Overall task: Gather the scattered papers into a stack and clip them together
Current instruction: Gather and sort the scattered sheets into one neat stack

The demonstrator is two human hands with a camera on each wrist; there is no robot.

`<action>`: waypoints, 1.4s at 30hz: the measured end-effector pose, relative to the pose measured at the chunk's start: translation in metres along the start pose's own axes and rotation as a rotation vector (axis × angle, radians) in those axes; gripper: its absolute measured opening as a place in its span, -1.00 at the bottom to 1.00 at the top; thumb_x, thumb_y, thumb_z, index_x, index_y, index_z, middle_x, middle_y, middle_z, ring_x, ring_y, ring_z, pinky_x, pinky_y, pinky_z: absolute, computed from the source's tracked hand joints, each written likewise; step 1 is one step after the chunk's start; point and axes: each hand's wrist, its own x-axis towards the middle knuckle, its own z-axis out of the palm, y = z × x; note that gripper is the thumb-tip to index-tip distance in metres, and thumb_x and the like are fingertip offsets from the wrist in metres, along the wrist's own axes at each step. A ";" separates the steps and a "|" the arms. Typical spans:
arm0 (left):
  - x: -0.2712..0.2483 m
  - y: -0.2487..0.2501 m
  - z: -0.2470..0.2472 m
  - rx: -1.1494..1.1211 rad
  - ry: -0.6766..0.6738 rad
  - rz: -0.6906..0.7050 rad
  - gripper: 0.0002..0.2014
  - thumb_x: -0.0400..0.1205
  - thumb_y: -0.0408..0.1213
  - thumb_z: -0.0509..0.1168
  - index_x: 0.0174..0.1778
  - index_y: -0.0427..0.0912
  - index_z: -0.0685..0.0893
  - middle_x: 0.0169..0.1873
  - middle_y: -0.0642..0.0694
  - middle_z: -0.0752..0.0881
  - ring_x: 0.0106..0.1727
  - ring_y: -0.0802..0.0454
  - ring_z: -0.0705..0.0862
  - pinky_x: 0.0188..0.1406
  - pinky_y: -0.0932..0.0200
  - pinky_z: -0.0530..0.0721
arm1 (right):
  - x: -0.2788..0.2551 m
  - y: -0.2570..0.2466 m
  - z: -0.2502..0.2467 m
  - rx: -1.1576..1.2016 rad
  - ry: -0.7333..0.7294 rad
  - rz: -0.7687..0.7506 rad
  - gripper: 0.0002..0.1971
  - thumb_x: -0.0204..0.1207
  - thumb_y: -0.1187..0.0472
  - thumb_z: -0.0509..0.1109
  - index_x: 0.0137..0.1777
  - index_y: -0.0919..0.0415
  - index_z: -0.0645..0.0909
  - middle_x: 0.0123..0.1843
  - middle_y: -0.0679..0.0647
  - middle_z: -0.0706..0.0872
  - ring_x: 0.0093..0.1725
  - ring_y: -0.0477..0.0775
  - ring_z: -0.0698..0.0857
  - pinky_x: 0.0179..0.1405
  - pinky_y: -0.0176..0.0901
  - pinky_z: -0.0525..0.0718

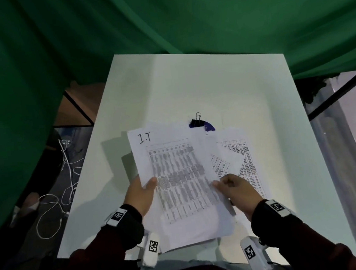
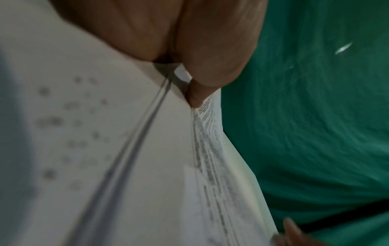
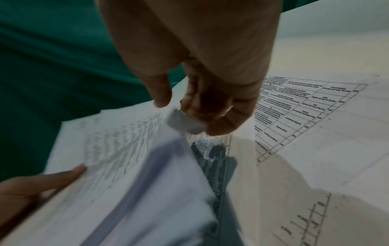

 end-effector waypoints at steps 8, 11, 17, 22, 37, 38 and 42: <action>0.010 0.005 -0.053 -0.034 0.159 -0.036 -0.63 0.77 -0.16 0.29 0.50 -0.11 0.59 0.21 0.00 0.69 0.26 0.01 0.60 0.40 0.07 0.46 | 0.031 0.040 0.014 -0.984 0.176 0.121 0.28 0.09 -0.61 0.51 0.56 0.33 0.20 0.46 0.28 0.45 0.44 0.34 0.53 0.38 0.19 0.60; 0.010 -0.001 -0.055 -0.049 0.159 -0.050 -0.65 0.76 -0.16 0.30 0.47 -0.09 0.62 0.18 0.03 0.71 0.30 -0.03 0.64 0.37 0.07 0.48 | 0.032 0.047 0.011 -0.888 0.212 0.089 0.07 0.28 -0.28 0.67 0.56 0.34 0.25 0.47 0.29 0.47 0.47 0.35 0.51 0.47 0.19 0.56; 0.013 -0.013 -0.045 -0.089 0.131 -0.077 -0.68 0.74 -0.11 0.33 0.41 -0.02 0.64 0.23 0.01 0.74 0.34 -0.09 0.67 0.48 -0.10 0.52 | 0.035 0.041 -0.004 -0.443 0.236 0.113 -0.38 0.57 0.32 0.54 0.54 0.33 0.32 0.07 0.21 0.68 -0.06 0.17 0.62 -0.11 -0.10 0.54; 0.016 -0.011 -0.041 -0.130 0.109 -0.067 -0.67 0.73 -0.11 0.35 0.42 -0.01 0.65 0.23 0.02 0.75 0.31 -0.05 0.68 0.45 -0.07 0.52 | 0.021 0.013 -0.054 -0.253 0.433 -0.102 -0.83 0.61 0.23 0.49 0.16 0.23 0.71 0.08 0.23 0.83 0.09 0.25 0.77 0.11 0.08 0.70; -0.004 0.024 0.013 -0.251 -0.191 -0.025 -0.71 0.76 -0.18 0.33 0.41 0.05 0.61 0.25 0.13 0.76 0.41 0.06 0.64 0.48 0.03 0.45 | 0.004 -0.008 -0.057 0.024 0.009 -0.103 -0.72 0.57 0.17 0.58 0.18 0.21 0.63 0.09 0.18 0.84 0.17 0.37 0.80 0.19 0.28 0.77; -0.008 0.025 0.016 -0.264 -0.216 -0.014 -0.70 0.75 -0.14 0.33 0.42 0.06 0.64 0.25 0.12 0.79 0.40 0.08 0.68 0.51 -0.02 0.48 | 0.008 0.001 -0.045 0.028 -0.015 -0.048 -0.53 0.48 0.04 0.63 0.29 0.21 0.60 0.21 0.20 0.82 0.25 0.37 0.78 0.29 0.32 0.75; -0.017 0.019 0.016 -0.276 -0.194 -0.069 -0.45 0.69 0.33 0.14 0.47 0.11 0.65 0.30 0.16 0.77 0.36 0.14 0.71 0.49 -0.04 0.54 | 0.015 0.019 -0.006 0.139 -0.127 0.034 -0.25 0.30 0.01 0.68 0.49 0.18 0.54 0.38 0.16 0.79 0.36 0.22 0.76 0.50 0.31 0.62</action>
